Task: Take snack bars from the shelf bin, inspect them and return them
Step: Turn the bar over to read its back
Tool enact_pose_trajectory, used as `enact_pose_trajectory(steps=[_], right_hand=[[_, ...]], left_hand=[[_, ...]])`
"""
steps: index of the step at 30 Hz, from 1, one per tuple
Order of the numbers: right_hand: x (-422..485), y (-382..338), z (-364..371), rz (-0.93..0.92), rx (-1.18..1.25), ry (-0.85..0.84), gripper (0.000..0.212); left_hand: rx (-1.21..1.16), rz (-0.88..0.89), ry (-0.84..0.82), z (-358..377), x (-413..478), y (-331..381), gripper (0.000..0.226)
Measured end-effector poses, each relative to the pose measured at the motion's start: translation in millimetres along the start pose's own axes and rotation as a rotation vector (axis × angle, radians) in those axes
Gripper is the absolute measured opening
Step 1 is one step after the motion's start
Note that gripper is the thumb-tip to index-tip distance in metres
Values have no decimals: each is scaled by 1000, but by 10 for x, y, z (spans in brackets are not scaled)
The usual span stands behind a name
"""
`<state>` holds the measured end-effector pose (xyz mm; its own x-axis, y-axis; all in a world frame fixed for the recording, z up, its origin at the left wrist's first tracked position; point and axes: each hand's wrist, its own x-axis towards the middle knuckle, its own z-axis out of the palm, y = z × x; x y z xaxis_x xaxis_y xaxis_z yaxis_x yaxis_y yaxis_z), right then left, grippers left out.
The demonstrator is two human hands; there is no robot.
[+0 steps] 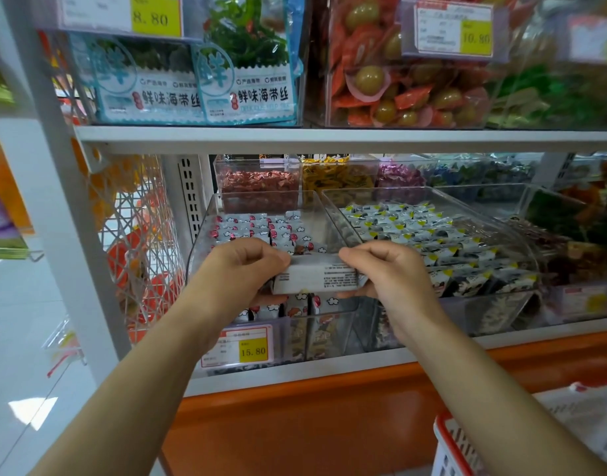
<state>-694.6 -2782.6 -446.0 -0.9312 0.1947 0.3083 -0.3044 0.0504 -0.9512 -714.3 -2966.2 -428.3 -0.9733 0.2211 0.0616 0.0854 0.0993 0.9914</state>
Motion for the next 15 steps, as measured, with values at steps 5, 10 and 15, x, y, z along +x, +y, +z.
enact_pose_trajectory(steps=[5,10,15], right_hand=[[33,14,-22,59,37,3,27],[81,-19,-111,140,140,-129,20],[75,63,-53,74,150,-38,19]], left_hand=[[82,59,-8,-12,-4,-3,12],[105,104,-12,-30,-4,7,11],[182,151,-52,5,-16,-21,16]])
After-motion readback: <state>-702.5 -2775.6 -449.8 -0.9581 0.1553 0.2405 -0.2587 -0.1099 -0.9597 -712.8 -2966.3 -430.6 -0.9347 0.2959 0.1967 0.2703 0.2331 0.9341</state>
